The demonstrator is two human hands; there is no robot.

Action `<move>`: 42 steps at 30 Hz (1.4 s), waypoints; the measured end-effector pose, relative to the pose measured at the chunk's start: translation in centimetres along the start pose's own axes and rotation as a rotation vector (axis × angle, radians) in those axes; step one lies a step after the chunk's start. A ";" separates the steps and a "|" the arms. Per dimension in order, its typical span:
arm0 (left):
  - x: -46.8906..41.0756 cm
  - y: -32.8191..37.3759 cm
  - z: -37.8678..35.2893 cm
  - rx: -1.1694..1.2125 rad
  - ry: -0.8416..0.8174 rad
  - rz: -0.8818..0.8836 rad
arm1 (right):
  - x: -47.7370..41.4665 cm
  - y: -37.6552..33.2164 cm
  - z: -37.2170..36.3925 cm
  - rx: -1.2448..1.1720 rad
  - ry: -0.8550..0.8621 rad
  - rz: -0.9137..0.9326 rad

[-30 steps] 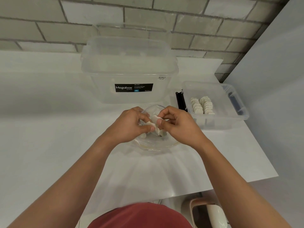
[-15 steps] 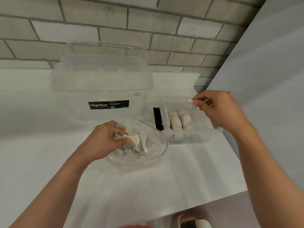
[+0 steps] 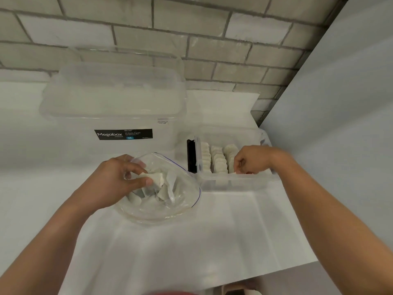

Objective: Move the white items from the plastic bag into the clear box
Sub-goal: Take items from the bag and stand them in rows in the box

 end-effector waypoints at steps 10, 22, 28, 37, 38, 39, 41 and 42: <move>0.2 -0.3 0.1 0.020 0.004 0.039 | -1.7 1.4 -2.0 0.096 0.040 0.016; 0.8 -0.1 0.5 0.124 -0.001 0.044 | 8.6 -14.5 3.5 -0.706 0.574 0.277; 1.3 0.3 1.1 0.188 0.010 0.022 | 6.0 -18.6 -2.6 -0.726 0.464 0.191; 2.1 0.1 0.8 0.083 -0.060 -0.042 | 7.8 -18.5 0.1 -0.775 0.608 0.177; 2.1 0.1 0.8 0.095 -0.057 -0.041 | 8.1 -18.6 0.5 -0.776 0.600 0.192; 2.1 0.1 0.7 0.107 -0.063 -0.042 | 8.2 -18.8 0.9 -0.777 0.585 0.209; 2.3 0.3 0.5 0.130 -0.099 -0.052 | 8.5 -19.0 1.7 -0.709 0.570 0.239; 2.3 0.4 0.5 0.140 -0.116 -0.055 | 8.7 -19.0 2.0 -0.633 0.565 0.246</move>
Point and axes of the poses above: each hand's wrist, its own x-axis away from the middle knuckle, its own z-axis out of the back of the hand, y = z × x, the point moved 7 cm from there along -x, towards the middle knuckle, and after that the axes turned 10 degrees about y, right-handed, at the moved point
